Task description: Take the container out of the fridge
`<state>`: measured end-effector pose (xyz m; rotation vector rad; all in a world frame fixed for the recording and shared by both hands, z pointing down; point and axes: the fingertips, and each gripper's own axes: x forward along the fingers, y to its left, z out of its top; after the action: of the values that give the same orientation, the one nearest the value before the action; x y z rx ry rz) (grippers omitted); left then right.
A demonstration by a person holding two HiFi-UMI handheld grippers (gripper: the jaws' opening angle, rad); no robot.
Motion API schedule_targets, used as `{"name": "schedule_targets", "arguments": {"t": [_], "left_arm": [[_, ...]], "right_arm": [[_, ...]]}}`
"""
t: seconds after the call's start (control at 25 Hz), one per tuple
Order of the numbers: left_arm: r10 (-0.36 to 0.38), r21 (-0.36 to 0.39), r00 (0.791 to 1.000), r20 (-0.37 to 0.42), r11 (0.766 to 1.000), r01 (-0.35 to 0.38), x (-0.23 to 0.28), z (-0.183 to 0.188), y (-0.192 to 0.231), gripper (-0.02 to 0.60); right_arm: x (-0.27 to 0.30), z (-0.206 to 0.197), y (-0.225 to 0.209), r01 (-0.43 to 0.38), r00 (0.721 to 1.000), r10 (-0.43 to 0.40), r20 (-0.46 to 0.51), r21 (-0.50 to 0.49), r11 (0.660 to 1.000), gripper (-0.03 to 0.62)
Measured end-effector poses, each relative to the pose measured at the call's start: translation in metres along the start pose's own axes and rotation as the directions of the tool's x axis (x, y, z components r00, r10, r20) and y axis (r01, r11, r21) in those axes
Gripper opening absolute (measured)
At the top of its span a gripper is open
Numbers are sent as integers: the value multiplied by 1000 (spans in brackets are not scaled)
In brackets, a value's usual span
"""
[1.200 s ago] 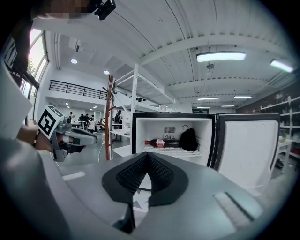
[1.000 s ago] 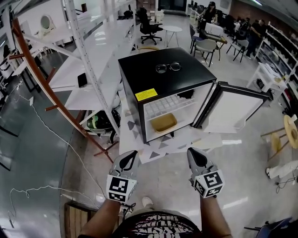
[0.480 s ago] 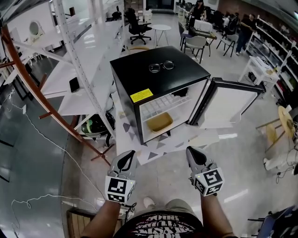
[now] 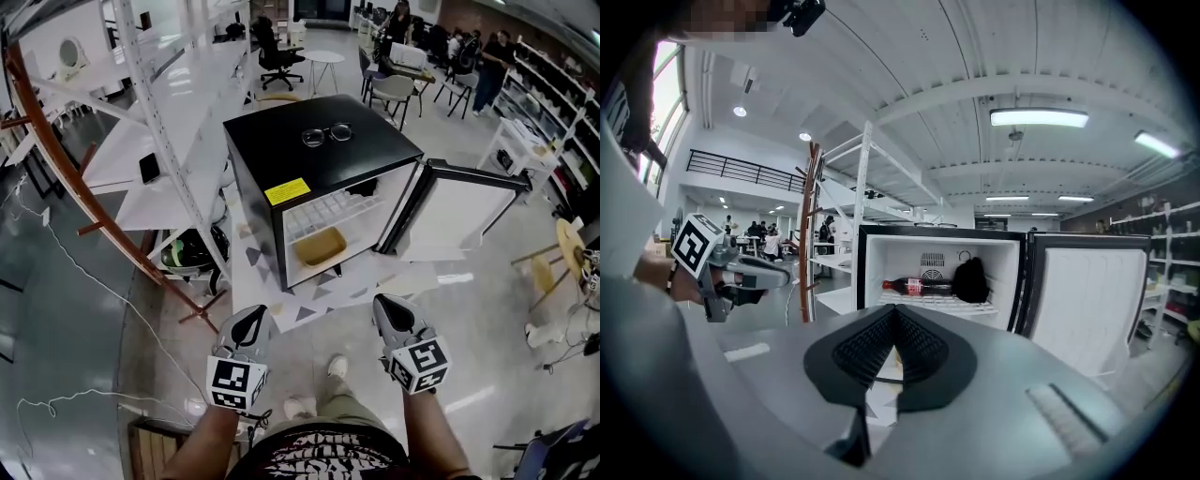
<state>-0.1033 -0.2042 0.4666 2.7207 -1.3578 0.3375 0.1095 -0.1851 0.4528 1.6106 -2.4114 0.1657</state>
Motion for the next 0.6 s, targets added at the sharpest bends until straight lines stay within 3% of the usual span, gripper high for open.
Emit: {"name": "schedule_targets", "arguments": {"t": [0.6], "left_arm": [[43, -12, 999, -13, 999, -43, 10, 3, 10, 0]], "right_arm": [[38, 13, -5, -81, 997, 81, 8, -13, 997, 26]]}}
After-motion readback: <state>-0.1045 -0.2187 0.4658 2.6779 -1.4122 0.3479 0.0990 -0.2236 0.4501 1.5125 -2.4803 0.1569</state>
